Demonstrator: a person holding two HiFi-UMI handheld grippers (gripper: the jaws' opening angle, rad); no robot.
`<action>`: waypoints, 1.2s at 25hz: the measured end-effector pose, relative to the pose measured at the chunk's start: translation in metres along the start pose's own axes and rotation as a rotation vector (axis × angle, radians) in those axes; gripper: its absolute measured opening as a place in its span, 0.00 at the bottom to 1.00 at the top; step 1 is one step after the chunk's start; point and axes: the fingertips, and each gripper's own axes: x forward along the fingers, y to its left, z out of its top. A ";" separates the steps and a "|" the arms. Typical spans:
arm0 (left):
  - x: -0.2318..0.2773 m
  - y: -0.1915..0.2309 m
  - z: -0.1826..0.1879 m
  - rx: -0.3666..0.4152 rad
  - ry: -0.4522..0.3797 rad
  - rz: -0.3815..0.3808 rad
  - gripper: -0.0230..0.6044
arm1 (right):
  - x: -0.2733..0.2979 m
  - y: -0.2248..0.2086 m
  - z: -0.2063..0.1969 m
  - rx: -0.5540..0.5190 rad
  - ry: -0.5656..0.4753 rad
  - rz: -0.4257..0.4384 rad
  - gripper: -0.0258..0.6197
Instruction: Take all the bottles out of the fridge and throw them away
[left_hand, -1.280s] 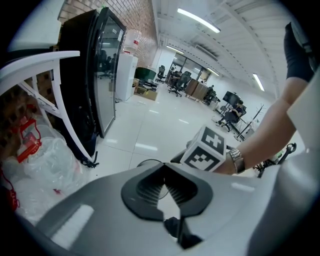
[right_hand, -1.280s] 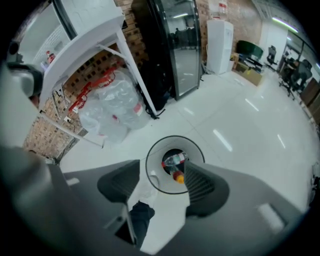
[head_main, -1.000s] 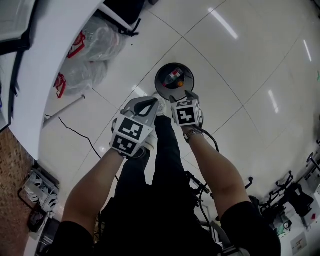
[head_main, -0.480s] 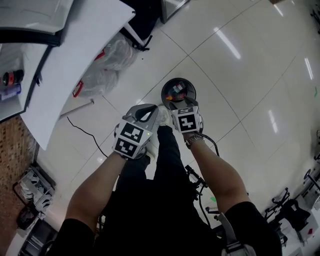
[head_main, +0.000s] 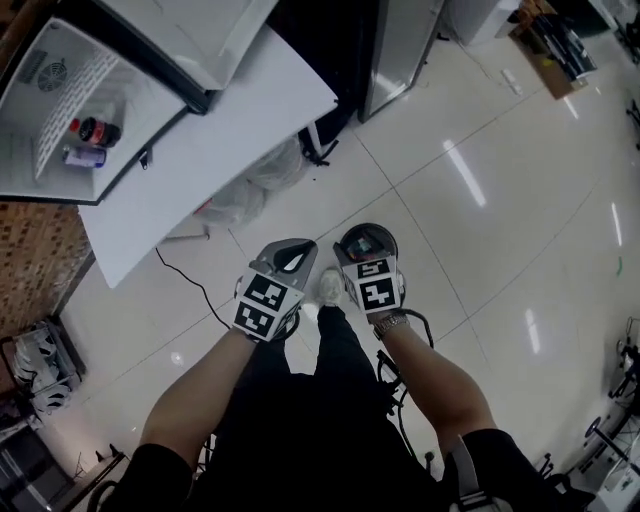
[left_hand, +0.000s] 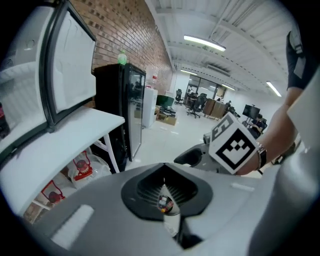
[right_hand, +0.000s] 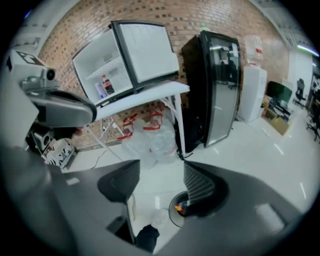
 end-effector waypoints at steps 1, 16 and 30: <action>-0.010 0.007 0.006 -0.015 -0.023 0.021 0.04 | -0.005 0.008 0.013 -0.026 -0.020 0.015 0.47; -0.191 0.143 0.026 -0.192 -0.316 0.381 0.04 | -0.004 0.189 0.189 -0.439 -0.219 0.226 0.47; -0.299 0.248 -0.006 -0.265 -0.374 0.521 0.04 | 0.058 0.336 0.308 -0.578 -0.298 0.306 0.47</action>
